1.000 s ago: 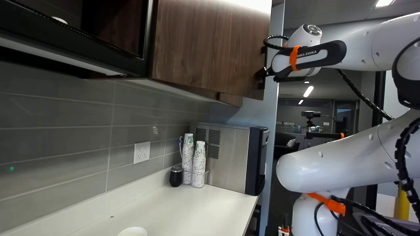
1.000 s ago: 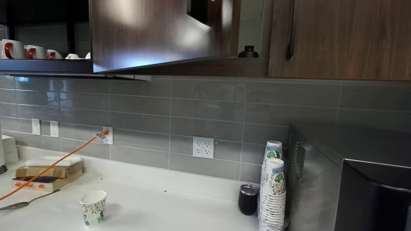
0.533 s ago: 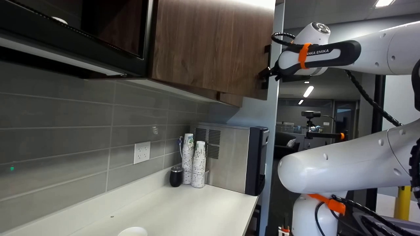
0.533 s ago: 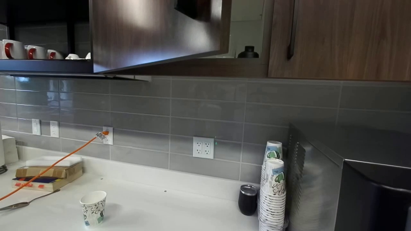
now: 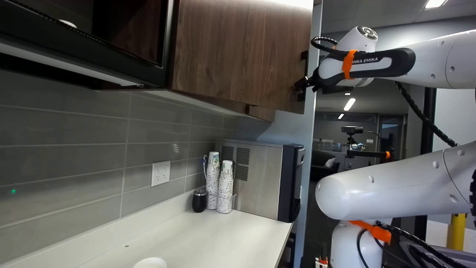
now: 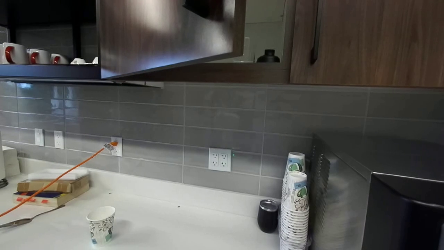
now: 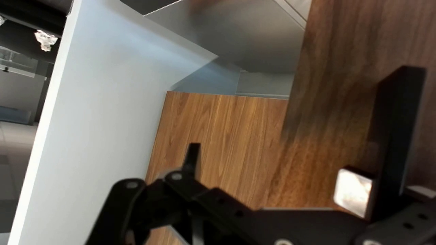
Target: Partially open the cabinet's left door, then close it
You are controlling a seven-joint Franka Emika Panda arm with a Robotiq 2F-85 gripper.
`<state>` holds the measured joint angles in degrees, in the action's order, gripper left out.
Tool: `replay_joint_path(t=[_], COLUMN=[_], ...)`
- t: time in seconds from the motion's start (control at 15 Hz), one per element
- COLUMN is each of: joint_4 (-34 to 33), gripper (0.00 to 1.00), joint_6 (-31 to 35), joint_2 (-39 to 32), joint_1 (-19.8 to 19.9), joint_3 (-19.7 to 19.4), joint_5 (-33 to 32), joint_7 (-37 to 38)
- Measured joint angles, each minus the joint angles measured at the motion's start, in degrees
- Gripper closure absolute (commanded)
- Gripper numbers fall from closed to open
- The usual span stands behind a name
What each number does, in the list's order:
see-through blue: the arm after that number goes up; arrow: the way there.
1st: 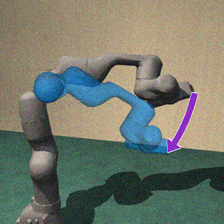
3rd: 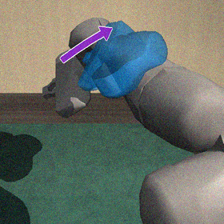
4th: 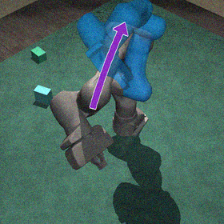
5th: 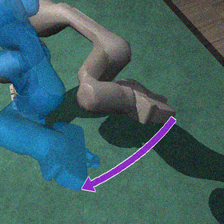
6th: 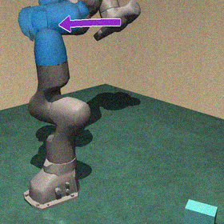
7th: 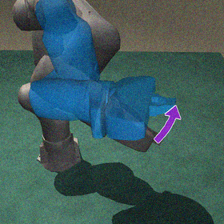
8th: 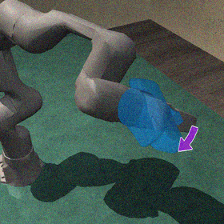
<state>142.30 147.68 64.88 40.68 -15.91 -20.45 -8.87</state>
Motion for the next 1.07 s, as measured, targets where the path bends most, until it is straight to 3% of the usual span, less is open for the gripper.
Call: replay_joint_path(t=[1.07], joint_4=[0.3], gripper=[0.0], joint_6=[0.5], joint_2=[-0.1], joint_1=[0.1], joint_3=[0.0], joint_5=[0.0], joint_7=[0.7])
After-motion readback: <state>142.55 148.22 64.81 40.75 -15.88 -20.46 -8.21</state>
